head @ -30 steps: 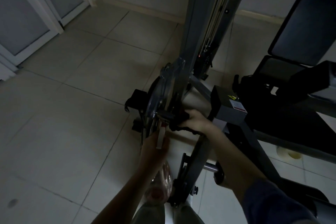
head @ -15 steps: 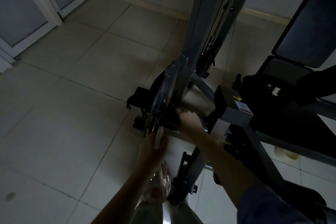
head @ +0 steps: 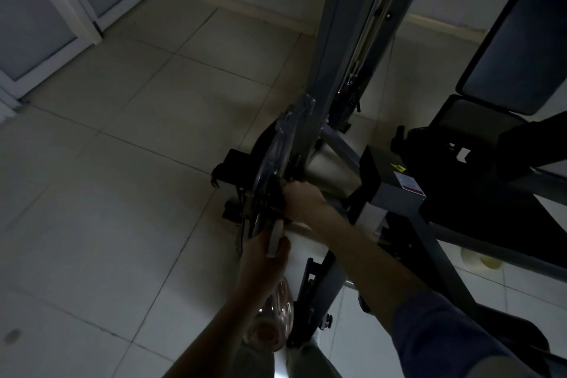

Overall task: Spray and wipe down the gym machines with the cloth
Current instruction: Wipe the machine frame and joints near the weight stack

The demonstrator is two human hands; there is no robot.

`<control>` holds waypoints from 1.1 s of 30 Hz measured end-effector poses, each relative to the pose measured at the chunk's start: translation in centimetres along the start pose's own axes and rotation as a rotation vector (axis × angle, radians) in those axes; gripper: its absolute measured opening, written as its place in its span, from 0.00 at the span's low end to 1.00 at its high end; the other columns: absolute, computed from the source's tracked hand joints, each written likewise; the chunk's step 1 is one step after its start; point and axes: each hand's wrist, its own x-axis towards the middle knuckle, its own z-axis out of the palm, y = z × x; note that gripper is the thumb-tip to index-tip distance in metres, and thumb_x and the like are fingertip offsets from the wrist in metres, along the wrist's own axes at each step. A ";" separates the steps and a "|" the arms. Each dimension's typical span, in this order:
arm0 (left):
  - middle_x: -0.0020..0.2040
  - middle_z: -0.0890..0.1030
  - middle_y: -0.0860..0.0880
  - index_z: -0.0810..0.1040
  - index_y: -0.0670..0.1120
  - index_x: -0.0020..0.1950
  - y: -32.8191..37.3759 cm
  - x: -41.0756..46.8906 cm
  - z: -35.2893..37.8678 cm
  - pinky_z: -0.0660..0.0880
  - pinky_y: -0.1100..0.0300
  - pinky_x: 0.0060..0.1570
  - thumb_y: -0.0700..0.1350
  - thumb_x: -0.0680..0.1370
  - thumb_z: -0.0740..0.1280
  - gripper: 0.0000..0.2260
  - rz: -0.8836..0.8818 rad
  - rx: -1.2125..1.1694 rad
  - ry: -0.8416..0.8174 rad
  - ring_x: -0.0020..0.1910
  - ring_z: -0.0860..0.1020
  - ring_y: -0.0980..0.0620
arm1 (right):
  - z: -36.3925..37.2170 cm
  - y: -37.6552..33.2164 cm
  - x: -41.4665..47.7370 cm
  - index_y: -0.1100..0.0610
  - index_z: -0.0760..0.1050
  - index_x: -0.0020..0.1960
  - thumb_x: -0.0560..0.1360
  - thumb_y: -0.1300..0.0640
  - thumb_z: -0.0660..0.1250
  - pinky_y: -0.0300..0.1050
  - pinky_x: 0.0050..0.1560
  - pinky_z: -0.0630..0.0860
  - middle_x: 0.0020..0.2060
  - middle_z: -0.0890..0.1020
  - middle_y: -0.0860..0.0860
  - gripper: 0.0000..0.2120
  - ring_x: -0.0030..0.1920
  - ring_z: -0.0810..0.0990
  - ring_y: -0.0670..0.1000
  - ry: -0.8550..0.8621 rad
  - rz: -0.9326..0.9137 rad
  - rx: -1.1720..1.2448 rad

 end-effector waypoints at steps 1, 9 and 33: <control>0.30 0.75 0.43 0.75 0.45 0.43 0.0 0.1 0.1 0.67 0.63 0.25 0.37 0.79 0.62 0.07 0.003 0.003 0.010 0.25 0.71 0.54 | -0.7 0.1 0.4 0.58 0.66 0.68 0.78 0.52 0.61 0.46 0.50 0.73 0.59 0.77 0.57 0.20 0.57 0.78 0.59 -0.063 -0.014 0.084; 0.27 0.70 0.51 0.72 0.48 0.41 -0.1 -0.1 0.4 0.64 0.68 0.22 0.38 0.80 0.61 0.09 0.032 0.008 -0.014 0.21 0.67 0.59 | -0.5 1.5 1.4 0.61 0.77 0.57 0.78 0.53 0.64 0.48 0.55 0.73 0.54 0.81 0.59 0.13 0.55 0.78 0.57 0.046 0.121 0.756; 0.23 0.69 0.50 0.72 0.36 0.37 -1.4 0.2 -0.6 0.62 0.56 0.25 0.48 0.77 0.61 0.16 -0.074 -0.044 0.026 0.21 0.66 0.52 | 2.9 2.2 -2.2 0.54 0.61 0.68 0.75 0.46 0.64 0.49 0.51 0.74 0.54 0.78 0.57 0.26 0.56 0.76 0.60 0.091 0.124 0.103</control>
